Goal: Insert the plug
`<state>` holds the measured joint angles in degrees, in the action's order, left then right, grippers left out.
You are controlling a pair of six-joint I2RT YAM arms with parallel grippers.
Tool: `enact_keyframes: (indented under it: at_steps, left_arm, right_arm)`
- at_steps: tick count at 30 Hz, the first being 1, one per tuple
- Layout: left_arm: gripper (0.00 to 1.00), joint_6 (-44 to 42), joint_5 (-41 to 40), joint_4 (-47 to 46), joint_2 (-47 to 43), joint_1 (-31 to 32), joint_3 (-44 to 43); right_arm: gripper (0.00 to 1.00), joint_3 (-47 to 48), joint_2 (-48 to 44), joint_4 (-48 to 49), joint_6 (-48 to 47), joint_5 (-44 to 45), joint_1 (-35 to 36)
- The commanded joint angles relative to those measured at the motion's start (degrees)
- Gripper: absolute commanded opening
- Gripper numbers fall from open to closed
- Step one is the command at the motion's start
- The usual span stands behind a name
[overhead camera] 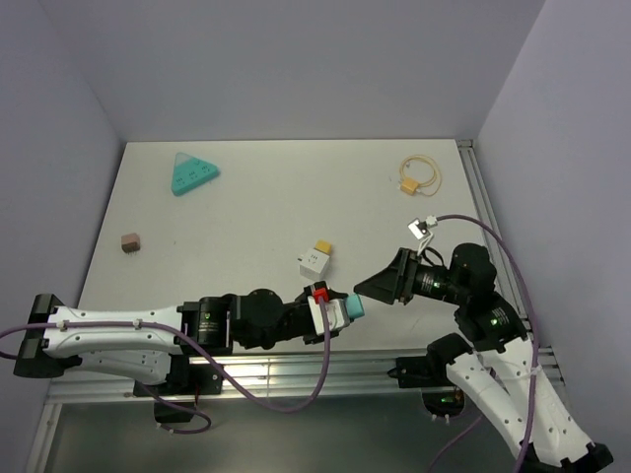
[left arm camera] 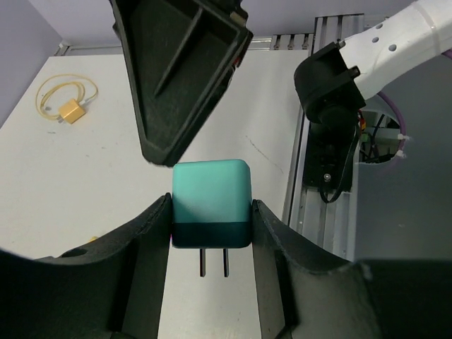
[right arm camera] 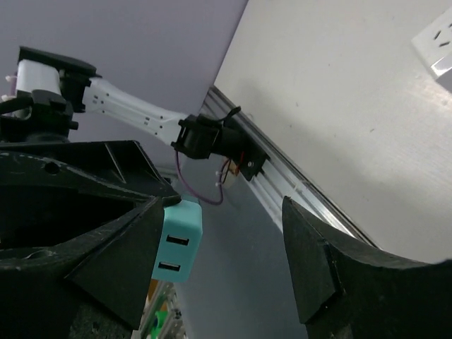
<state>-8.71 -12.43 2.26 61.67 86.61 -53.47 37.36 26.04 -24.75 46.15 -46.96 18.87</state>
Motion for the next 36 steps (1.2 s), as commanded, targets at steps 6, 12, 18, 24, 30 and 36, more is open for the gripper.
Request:
enact_keyframes:
  at_steps: [6,12,18,24,30,36]
  left_arm:
    - [0.0,0.3,-6.5,0.4,-0.8,0.8,-0.7]
    - [0.0,-0.3,-8.8,1.7,-1.2,1.0,-0.4]
    - [0.0,-0.9,-8.8,1.6,-0.7,1.0,-0.5]
    - [0.0,-0.6,-7.8,0.3,-0.8,1.0,0.3]
    - [0.0,-0.8,-7.7,-0.4,-0.9,1.1,0.7]
    - [0.0,-1.4,-8.5,-0.2,-1.0,1.1,0.6]
  right_arm:
    - [0.74,2.6,3.9,4.3,1.7,12.7,15.5]
    - [0.73,0.9,3.4,6.6,3.8,11.1,16.4]
    - [0.69,-0.4,4.7,10.2,5.4,8.9,17.3]
    - [0.65,1.0,5.9,10.0,4.6,8.5,17.5]
    - [0.58,1.1,6.7,10.8,4.4,7.6,17.6]
    - [0.57,1.0,7.3,10.4,3.9,6.4,17.9]
